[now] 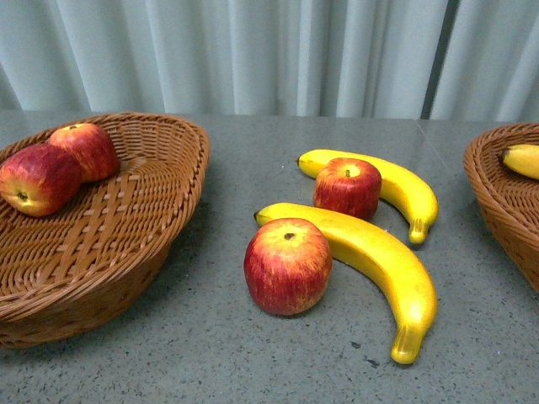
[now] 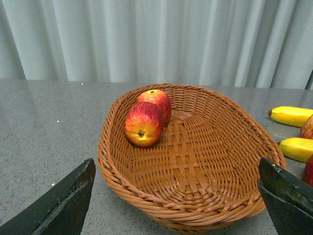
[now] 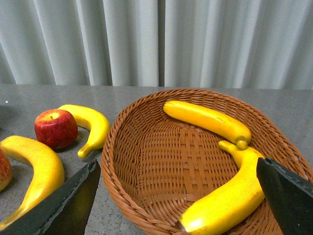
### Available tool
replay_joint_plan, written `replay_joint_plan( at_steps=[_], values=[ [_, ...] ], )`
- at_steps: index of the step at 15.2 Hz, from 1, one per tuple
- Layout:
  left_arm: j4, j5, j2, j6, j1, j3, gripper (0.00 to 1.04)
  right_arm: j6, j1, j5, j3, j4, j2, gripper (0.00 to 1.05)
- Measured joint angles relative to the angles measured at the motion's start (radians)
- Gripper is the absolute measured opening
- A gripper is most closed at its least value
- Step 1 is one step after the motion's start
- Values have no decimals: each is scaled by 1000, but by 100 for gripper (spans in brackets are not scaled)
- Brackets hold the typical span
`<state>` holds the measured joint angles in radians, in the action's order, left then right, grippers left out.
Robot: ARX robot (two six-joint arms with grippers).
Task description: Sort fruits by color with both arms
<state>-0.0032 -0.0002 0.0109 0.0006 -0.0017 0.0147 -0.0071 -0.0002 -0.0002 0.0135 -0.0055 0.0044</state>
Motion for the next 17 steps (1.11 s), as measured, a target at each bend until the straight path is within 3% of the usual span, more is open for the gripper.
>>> replay_joint_plan(
  at_steps=[12, 13, 14, 15, 17],
  values=[
    [0, 0, 0, 0, 0, 0, 98, 0, 0, 0, 0, 0, 0, 98],
    [-51, -31, 10, -8, -12, 12, 98, 0, 0, 0, 0, 0, 0, 98],
    [-250, -192, 134, -66, -90, 103, 98, -1, 0, 0, 0, 0, 0, 98],
    [-248, -238, 248, -80, -118, 167, 98, 1, 0, -1, 0, 2, 0, 98],
    [10, -174, 490, -15, -92, 340, 98, 1, 0, 0, 0, 1, 0, 98]
  ],
)
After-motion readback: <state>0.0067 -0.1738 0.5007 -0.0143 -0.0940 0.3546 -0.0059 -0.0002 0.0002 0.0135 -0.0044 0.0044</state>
